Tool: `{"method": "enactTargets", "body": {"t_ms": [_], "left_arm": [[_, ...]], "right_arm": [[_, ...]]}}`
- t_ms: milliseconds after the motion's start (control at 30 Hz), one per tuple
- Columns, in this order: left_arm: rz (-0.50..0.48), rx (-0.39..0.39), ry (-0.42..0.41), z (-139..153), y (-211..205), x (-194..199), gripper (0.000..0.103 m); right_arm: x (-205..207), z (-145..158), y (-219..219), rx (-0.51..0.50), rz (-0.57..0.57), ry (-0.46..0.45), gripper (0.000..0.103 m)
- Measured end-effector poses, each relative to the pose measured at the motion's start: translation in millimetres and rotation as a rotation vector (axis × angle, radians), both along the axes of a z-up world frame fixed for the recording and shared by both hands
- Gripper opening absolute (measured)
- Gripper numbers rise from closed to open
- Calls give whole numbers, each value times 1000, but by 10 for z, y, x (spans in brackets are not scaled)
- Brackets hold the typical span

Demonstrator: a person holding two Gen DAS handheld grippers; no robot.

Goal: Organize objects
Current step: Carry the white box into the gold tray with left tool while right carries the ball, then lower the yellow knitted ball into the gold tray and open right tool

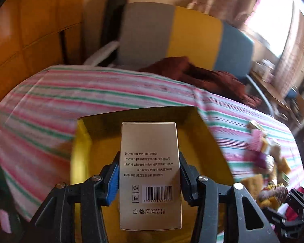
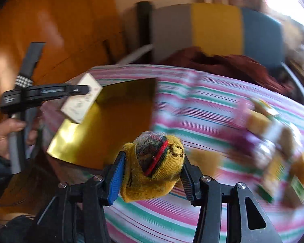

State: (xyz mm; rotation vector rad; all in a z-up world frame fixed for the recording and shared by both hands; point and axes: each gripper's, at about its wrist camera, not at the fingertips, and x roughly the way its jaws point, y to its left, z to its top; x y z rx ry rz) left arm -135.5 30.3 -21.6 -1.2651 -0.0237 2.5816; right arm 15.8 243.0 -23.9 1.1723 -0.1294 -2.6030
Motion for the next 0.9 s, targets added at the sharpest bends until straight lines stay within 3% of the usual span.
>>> {"method": "enactTargets", "body": {"t_ms": [267, 533, 767, 900], "left_arm": [[57, -43, -15, -214, -406, -294, 50], [46, -81, -7, -289, -380, -584, 51], [111, -33, -32, -259, -503, -704, 60], [144, 8, -25, -165, -667, -542, 60]], "right_arm": [[-505, -342, -859, -35, 153, -126, 52], [-636, -551, -1108, -33, 178, -192, 52], [-658, -676, -1394, -37, 246, -237, 53], [-640, -722, -1538, -115, 304, -262, 58]]}}
